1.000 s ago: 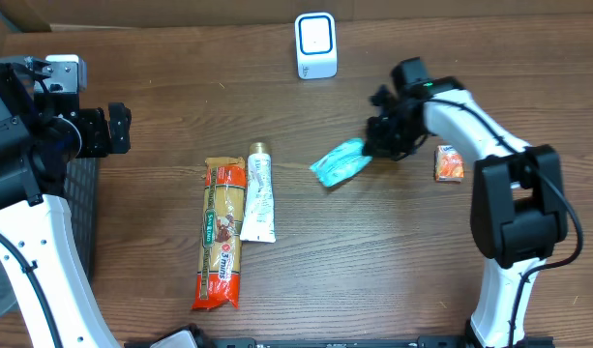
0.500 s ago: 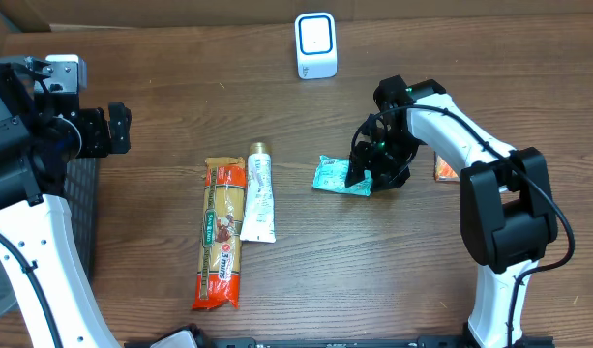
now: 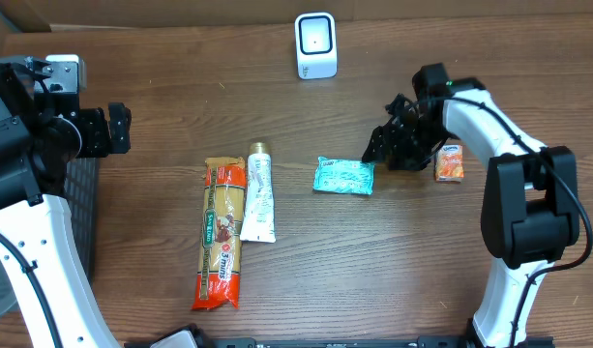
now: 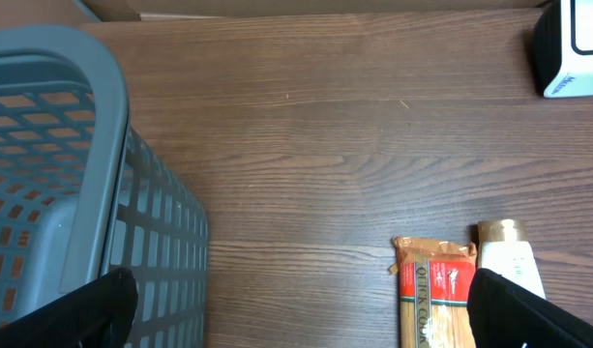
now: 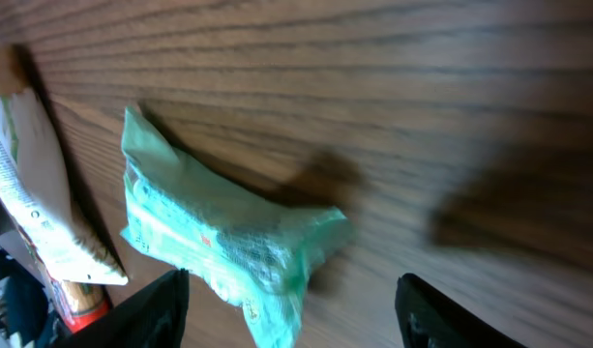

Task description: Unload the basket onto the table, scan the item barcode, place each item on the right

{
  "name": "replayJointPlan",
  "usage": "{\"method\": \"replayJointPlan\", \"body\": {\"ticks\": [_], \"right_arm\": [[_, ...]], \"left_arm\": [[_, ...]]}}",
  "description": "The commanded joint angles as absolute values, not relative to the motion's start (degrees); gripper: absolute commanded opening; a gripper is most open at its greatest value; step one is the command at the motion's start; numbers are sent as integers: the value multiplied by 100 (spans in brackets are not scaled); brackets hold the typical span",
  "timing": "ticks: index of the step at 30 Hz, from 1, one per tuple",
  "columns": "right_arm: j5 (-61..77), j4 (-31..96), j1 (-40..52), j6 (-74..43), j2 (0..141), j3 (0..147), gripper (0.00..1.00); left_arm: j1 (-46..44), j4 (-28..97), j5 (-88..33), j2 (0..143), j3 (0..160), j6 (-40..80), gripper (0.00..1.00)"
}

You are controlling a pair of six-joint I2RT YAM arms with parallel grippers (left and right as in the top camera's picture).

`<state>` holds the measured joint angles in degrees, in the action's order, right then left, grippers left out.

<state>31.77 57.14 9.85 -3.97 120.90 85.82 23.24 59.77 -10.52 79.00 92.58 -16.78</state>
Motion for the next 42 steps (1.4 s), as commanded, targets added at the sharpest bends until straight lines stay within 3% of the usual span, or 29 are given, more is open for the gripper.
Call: {"method": "replayJointPlan", "body": {"ticks": [1,9,11,14,16,21,28,42], "right_arm": [[3691,5264,1076,-626,11874,8079,66],[4318,3336,1234,-1625,11874,6893,55],[4318,2982,1267,-1999,11874,6711,42],[4318,2895,1273,-2123,11874,6661,14],[4322,2895,1273,-2123,11872,6663,4],[4877,3238,991,-1551,11574,6958,4],[4908,4305,698,-336,10066,7588,4],[4943,4427,701,-121,7937,7603,4]], "left_arm": [[2322,5975,-1098,7909,9336,-1780,100],[2322,5975,-1100,7909,9336,-1782,100],[2322,5975,-1098,7909,9336,-1780,100],[2322,5975,-1098,7909,9336,-1780,100],[2322,5975,-1098,7909,9336,-1782,99],[2322,5975,-1098,7909,9336,-1782,100],[2322,5975,-1100,7909,9336,-1780,100],[2322,5975,-1100,7909,9336,-1782,100]]}}
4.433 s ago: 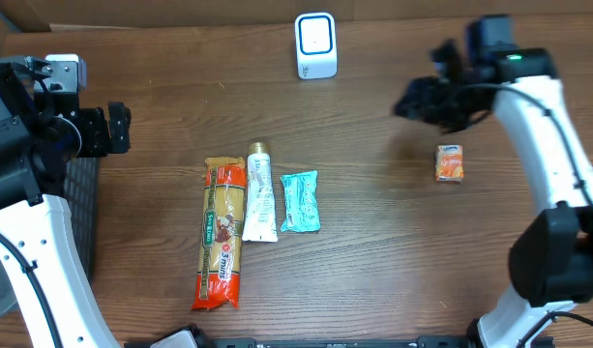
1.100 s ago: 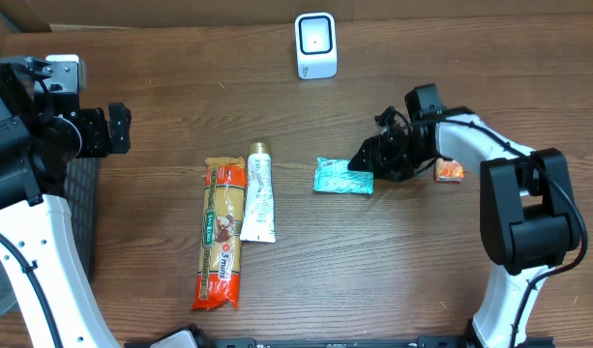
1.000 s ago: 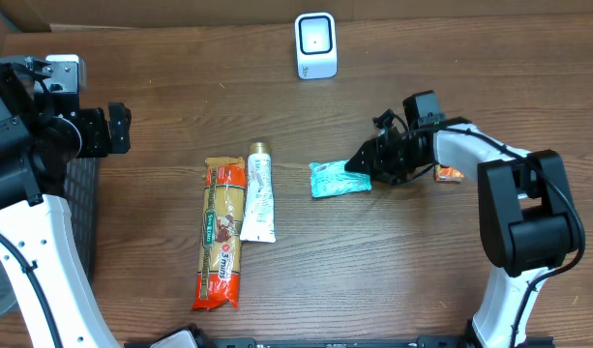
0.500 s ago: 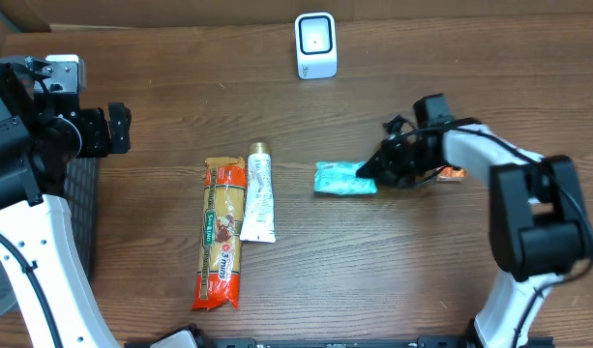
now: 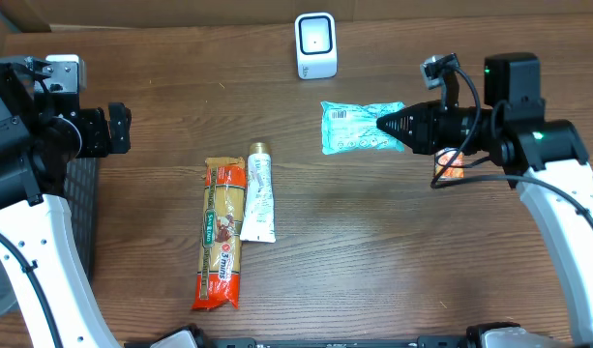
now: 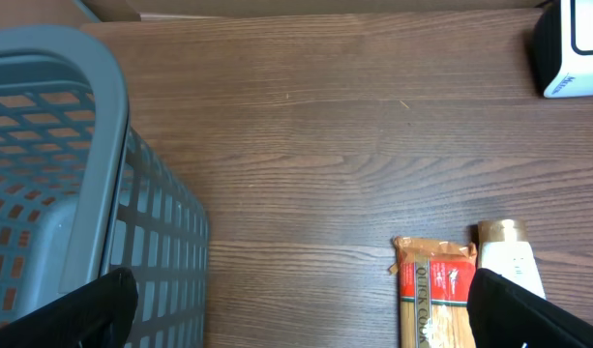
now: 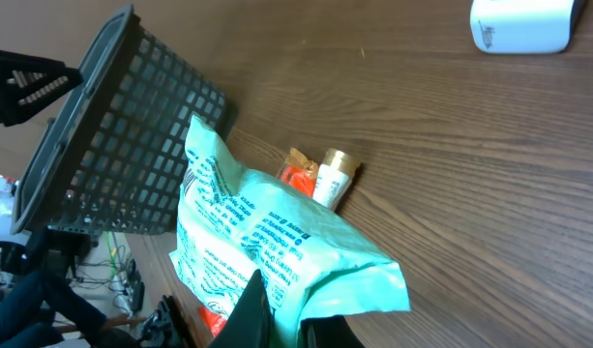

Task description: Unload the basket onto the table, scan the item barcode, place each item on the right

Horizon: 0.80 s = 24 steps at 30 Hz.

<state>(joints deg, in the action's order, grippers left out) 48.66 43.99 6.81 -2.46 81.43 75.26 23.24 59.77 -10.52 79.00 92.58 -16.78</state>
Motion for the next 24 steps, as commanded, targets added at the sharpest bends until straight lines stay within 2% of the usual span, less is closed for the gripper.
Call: {"method": "replayJointPlan", "body": {"ticks": [1,8,13,16,18,21,24], "right_arm": [[4871,4453,703,-145,7907,7605,3],[3214,5113,888,-598,8158,8132,3],[1149,6193,1535,-593,9150,9988,3],[-642,6501,2047,-464,10053,11332,3],[-1728,6324,2307,-62,10532,11832,3],[-3441,5212,2622,1107,11122,11963,4],[-3905,4213,2770,2657,11633,11963,4]], "left_arm": [[2322,5975,-1098,7909,9336,-1782,100],[2322,5975,-1100,7909,9336,-1780,100],[2322,5975,-1098,7909,9336,-1780,100],[2322,5975,-1098,7909,9336,-1782,100],[2322,5975,-1098,7909,9336,-1782,100],[2322,5975,-1098,7909,9336,-1782,100],[2322,5975,-1098,7909,9336,-1782,100]]}}
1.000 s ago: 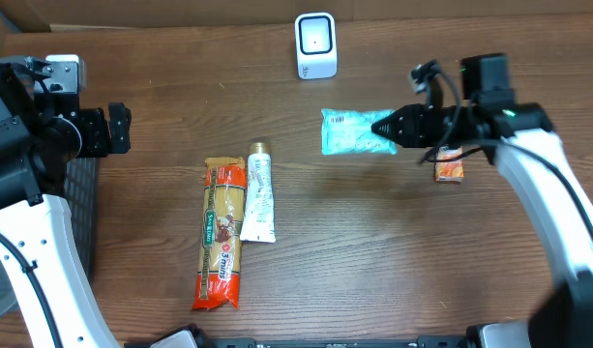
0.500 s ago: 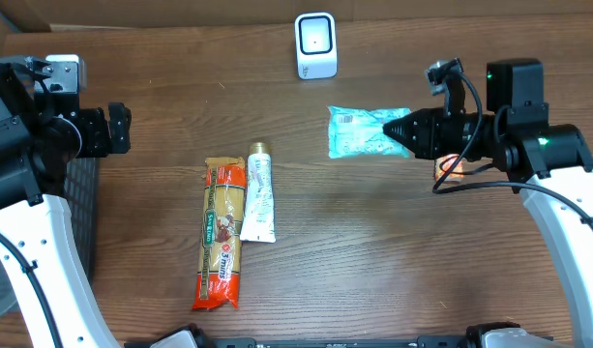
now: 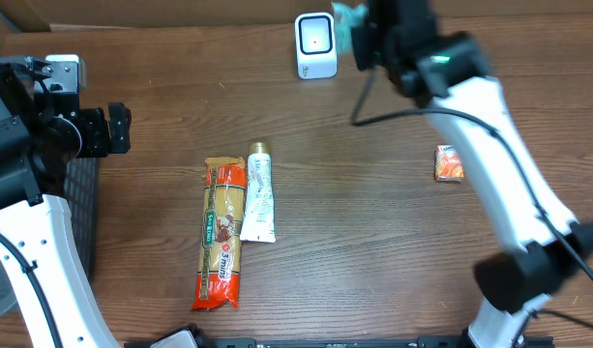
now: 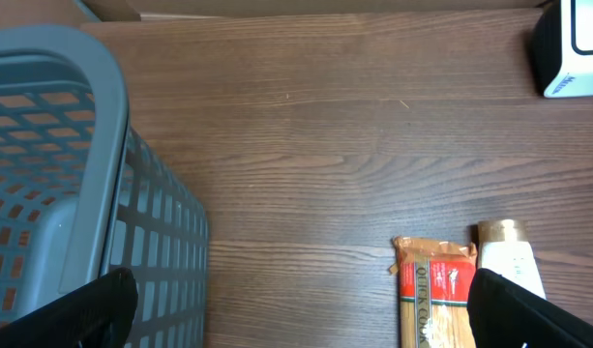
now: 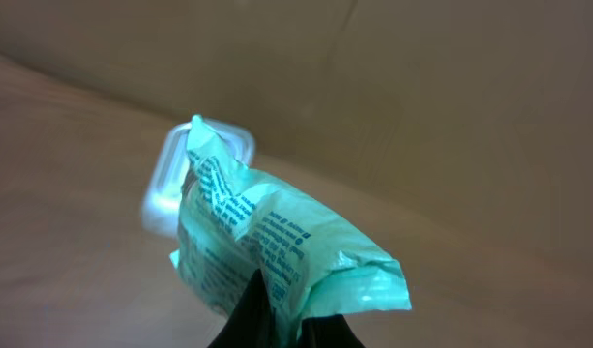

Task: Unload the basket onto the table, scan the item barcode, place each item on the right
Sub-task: 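Hold the green packet in front of the scanner window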

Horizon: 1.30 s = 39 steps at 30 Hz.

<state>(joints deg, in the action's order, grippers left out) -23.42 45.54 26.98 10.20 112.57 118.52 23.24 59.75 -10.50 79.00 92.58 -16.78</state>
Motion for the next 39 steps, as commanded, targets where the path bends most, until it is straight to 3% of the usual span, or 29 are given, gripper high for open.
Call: {"method": "replayJointPlan", "body": {"ticks": [1,12,39], "right_arm": [[-3896,3859,2799,3212,11819,11963,4],[-3695,755,2829,6678,13294,11959,4],[-2731,399,2888,8604,13858,11955,4]], "left_arm": [[2322,5975,-1098,7909,9336,-1782,100],[2322,5975,-1100,7909,9336,-1782,100],[2322,5975,-1098,7909,9336,-1782,100]]}}
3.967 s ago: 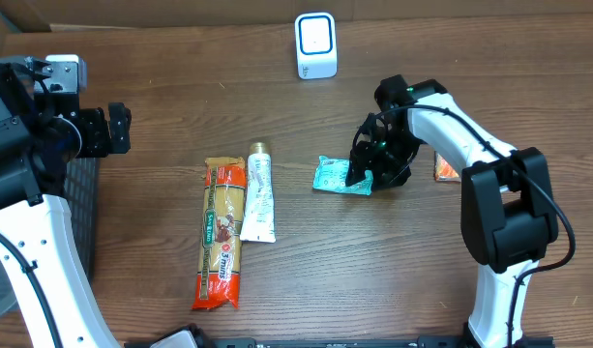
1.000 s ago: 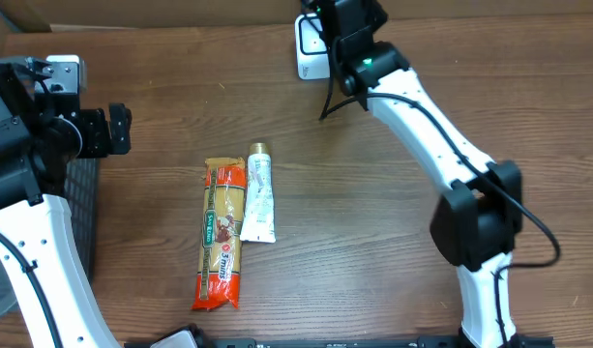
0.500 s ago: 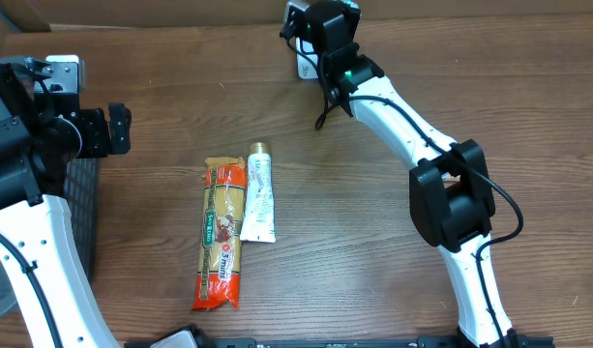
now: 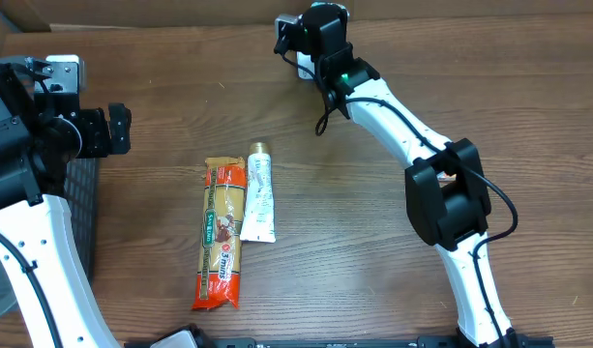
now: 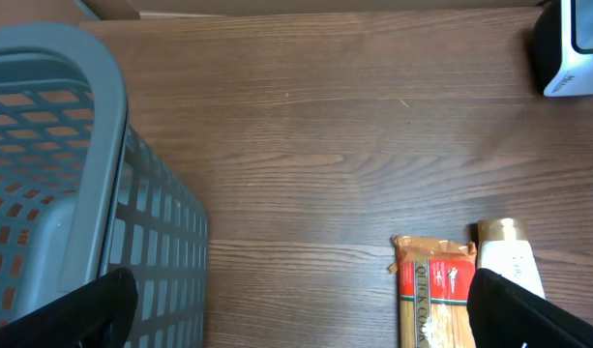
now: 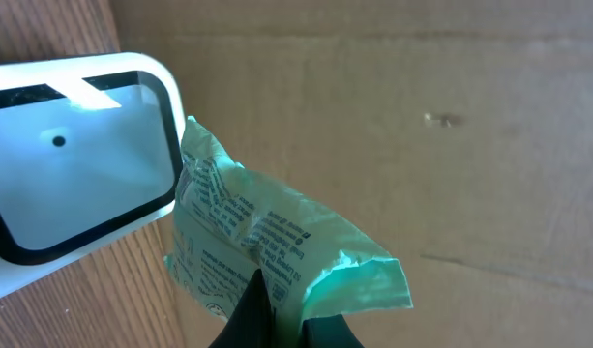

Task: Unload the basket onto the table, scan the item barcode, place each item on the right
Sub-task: 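Hold the green packet in front of the scanner window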

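A green crinkled packet (image 6: 267,251) with printed text is pinched at one end by my right gripper (image 6: 281,314), which is shut on it. The packet hangs just beside the glass window of the white scanner (image 6: 74,203), close to its right edge. In the overhead view my right wrist (image 4: 315,29) is at the back of the table over the scanner, hiding most of it and the packet. The scanner (image 5: 572,48) also shows at the left wrist view's top right. My left gripper (image 5: 301,309) stands open and empty above the table's left side.
A red and yellow pasta packet (image 4: 219,232) and a white tube (image 4: 259,198) lie side by side in the middle left. A grey mesh basket (image 5: 44,193) stands at the left edge. A cardboard wall (image 6: 422,116) rises behind the scanner.
My right gripper has moved left with the green packet, from just right of the scanner to right at its window. The left arm has not moved.
My right gripper was open around the green packet lying on the table. Then it held the packet in the air, barcode side up. Then it carried it to the back beside the scanner, and now holds it against the scanner's window.
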{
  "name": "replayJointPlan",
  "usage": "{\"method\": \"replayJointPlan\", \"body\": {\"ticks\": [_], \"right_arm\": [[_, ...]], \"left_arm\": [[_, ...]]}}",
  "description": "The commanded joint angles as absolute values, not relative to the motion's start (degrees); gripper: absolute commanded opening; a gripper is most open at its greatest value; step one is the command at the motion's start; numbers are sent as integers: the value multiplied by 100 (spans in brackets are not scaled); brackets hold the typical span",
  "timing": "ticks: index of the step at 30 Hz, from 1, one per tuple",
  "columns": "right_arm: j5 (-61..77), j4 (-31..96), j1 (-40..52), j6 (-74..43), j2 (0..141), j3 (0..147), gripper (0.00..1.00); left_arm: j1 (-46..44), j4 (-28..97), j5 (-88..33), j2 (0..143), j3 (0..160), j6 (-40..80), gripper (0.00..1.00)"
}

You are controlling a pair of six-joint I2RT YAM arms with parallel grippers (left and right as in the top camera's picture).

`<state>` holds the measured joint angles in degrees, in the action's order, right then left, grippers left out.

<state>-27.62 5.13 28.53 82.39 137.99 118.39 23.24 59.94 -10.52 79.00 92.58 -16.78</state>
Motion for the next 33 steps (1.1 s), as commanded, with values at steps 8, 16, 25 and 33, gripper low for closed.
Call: {"method": "replayJointPlan", "body": {"ticks": [8,16,25,33], "right_arm": [[-2779,344,2895,8910,13863,11924,4],[-2838,834,2989,9026,13863,11922,4],[-2838,467,3076,9098,13863,11922,4],[-2877,189,3092,9308,13863,11922,4]], "left_arm": [[2322,5975,-1100,7909,9336,-1780,100],[2322,5975,-1098,7909,9336,-1782,100],[2322,5975,-1098,7909,9336,-1782,100],[2322,5975,-1100,7909,9336,-1782,100]]}}
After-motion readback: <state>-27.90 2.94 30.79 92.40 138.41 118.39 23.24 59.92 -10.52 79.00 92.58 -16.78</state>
